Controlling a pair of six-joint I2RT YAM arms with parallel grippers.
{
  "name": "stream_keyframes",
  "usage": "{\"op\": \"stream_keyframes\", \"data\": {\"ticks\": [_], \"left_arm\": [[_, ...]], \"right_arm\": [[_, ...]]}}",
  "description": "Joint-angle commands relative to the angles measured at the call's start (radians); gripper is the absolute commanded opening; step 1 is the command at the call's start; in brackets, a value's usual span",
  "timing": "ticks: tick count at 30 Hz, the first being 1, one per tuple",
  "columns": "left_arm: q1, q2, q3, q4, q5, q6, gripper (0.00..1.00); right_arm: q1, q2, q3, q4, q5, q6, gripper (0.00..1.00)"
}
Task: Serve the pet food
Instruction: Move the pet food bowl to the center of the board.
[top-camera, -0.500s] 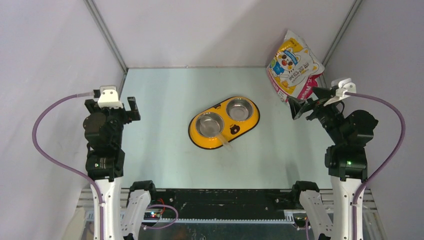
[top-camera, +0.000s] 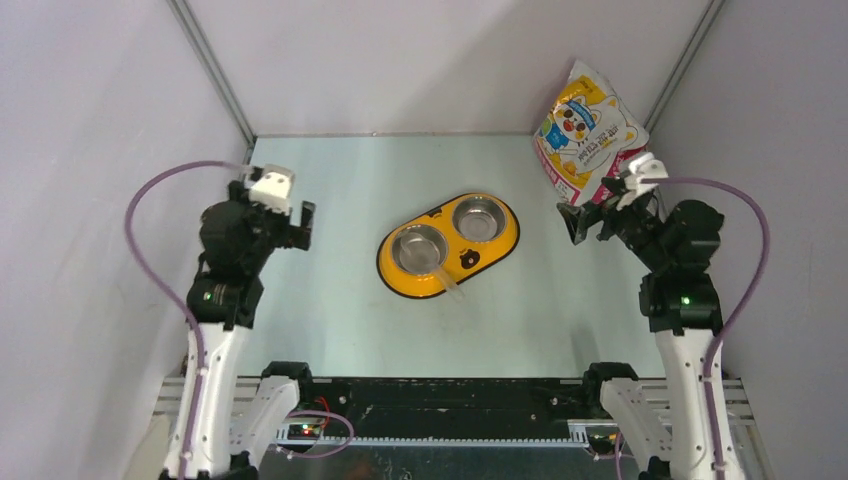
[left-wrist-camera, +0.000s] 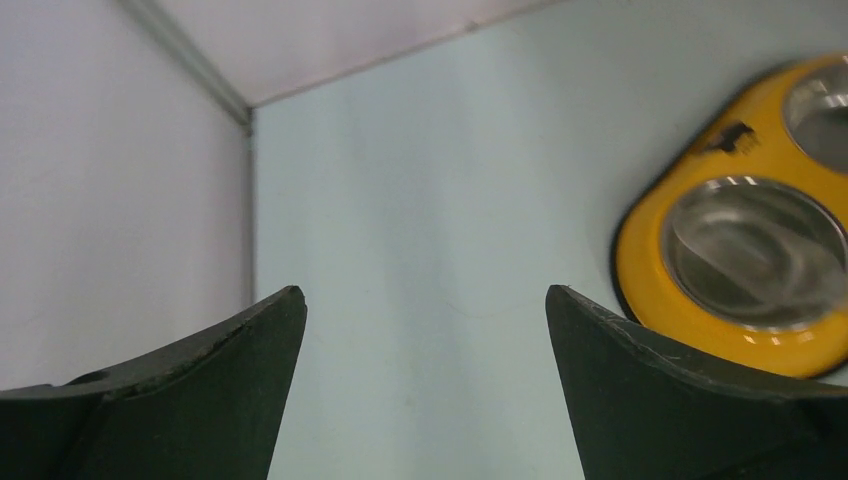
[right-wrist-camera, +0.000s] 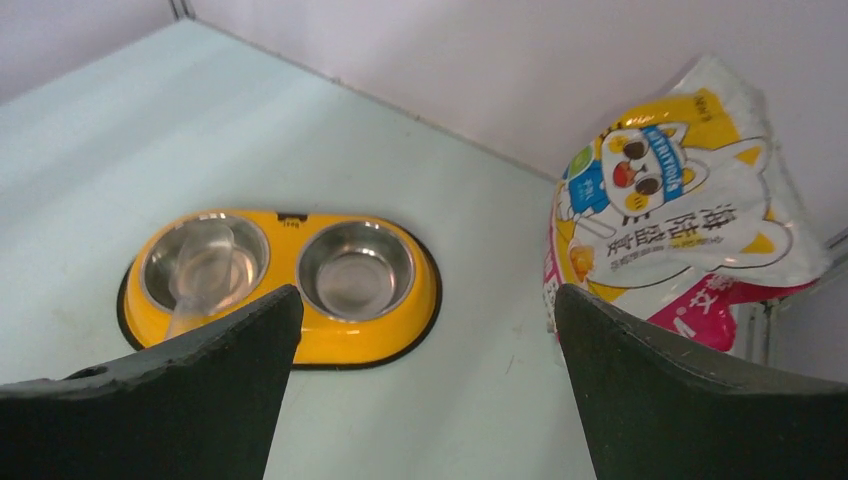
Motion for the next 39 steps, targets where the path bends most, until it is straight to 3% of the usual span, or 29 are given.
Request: {"op": "stream_keyframes", "data": {"ticks": [1, 3, 8, 14, 22, 26, 31, 39], "left_arm": [[-0.136, 0.098, 0.013, -0.019, -0.024, 0.103, 0.98], [-0.181, 0.145, 0.007, 0.0, -0.042, 0.12, 0.98], [-0.264, 0.274, 0.005, 0.038, -0.117, 0.137, 0.98], [-0.285, 0.371, -0.064, 0.118, -0.119, 0.061, 0.98], [-0.284, 0.354, -0.141, 0.141, -0.102, 0.06, 0.98], [-0.285, 0.36, -0.143, 0.153, -0.064, 0.064, 0.98], [-0.297, 0.436, -0.062, 0.157, -0.038, 0.078, 0.98], [-0.394, 0.793, 0.275, 0.061, -0.033, 0.114, 0.98]], "right_arm": [[0.124, 0.072, -0.005, -0.091, 0.152, -0.159, 1.0], [0.165, 0.112, -0.005, -0.119, 0.2, -0.183, 1.0], [0.221, 0.202, -0.005, -0.139, 0.153, -0.188, 1.0], [0.443, 0.304, -0.005, -0.133, 0.166, -0.205, 1.0], [0.753, 0.498, 0.0, -0.007, 0.469, -0.201, 1.0], [0.837, 0.593, 0.04, -0.018, 0.545, -0.198, 1.0], [0.806, 0.642, 0.084, -0.071, 0.587, -0.206, 1.0], [0.5, 0.478, 0.057, -0.114, 0.466, -0.207, 1.0]]}}
